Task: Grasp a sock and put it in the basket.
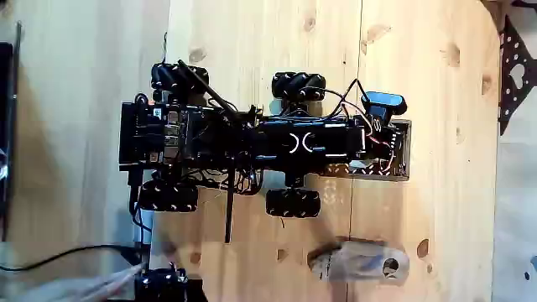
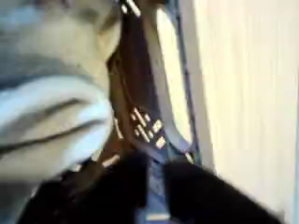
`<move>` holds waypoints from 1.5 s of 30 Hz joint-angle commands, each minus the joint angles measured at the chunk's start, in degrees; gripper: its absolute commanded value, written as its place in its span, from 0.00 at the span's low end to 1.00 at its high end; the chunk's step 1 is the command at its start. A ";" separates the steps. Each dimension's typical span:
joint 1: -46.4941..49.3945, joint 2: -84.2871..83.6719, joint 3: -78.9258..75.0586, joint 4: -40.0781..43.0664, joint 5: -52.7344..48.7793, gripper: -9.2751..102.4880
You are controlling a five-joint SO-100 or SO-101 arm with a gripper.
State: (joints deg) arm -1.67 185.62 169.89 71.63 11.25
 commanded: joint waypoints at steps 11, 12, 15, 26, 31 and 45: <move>3.25 0.53 0.09 8.17 -19.25 0.09; 3.34 0.53 0.09 8.17 -18.90 0.09; 3.25 0.53 0.09 7.73 -17.49 0.09; 3.78 0.53 0.00 5.80 -7.82 0.09; 4.39 0.00 -1.23 -2.46 -5.27 0.09; 4.13 -38.94 -49.48 0.18 5.71 0.09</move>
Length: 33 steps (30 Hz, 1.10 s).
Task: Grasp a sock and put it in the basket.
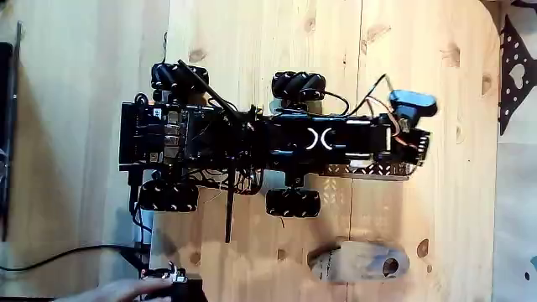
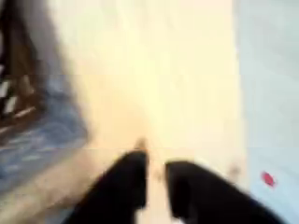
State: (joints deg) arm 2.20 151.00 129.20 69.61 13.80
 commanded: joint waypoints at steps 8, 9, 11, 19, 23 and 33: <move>8.35 -24.17 -39.46 9.05 7.03 0.09; 9.32 -26.72 -42.28 9.05 7.03 0.09; 11.34 -31.82 -46.85 8.96 7.29 0.09; 17.31 -44.91 -47.90 0.53 5.27 0.09; 18.02 -49.39 -47.90 -8.44 -4.31 0.09; 25.05 -53.79 -51.24 -14.50 -17.23 0.09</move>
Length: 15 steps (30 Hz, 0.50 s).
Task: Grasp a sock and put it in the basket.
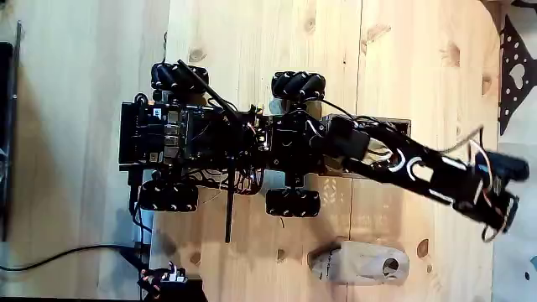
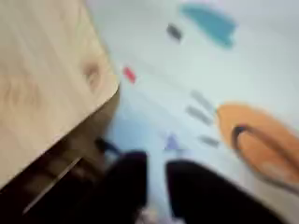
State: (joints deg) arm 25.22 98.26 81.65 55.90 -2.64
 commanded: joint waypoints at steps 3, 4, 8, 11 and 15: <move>3.87 -6.15 -8.35 0.88 0.35 0.14; 5.45 -8.88 -11.07 2.29 5.80 0.15; 8.00 -16.52 -17.49 8.09 9.49 0.19; 8.61 -18.98 -17.49 10.81 6.59 0.25; 9.23 -27.25 -17.49 13.71 3.52 0.26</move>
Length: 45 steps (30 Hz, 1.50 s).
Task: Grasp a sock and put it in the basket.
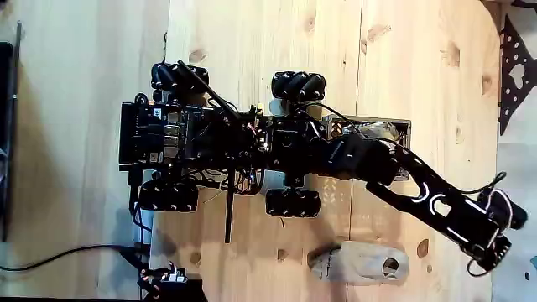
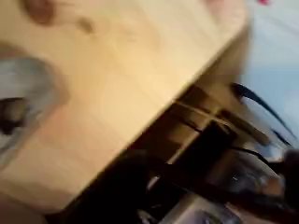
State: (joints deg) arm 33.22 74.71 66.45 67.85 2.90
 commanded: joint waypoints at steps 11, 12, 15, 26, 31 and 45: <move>6.94 -43.51 -32.17 12.13 -3.52 0.33; 6.77 -43.86 -32.87 9.67 -3.43 0.33; 6.77 -43.59 -32.87 5.71 -4.13 0.33; 12.57 -40.34 -31.99 15.73 -6.06 0.33; 14.77 -35.77 -24.52 19.34 -2.81 0.29; 14.59 -35.95 -14.33 2.37 -5.80 0.32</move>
State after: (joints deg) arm 48.25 39.11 52.82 76.20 -2.20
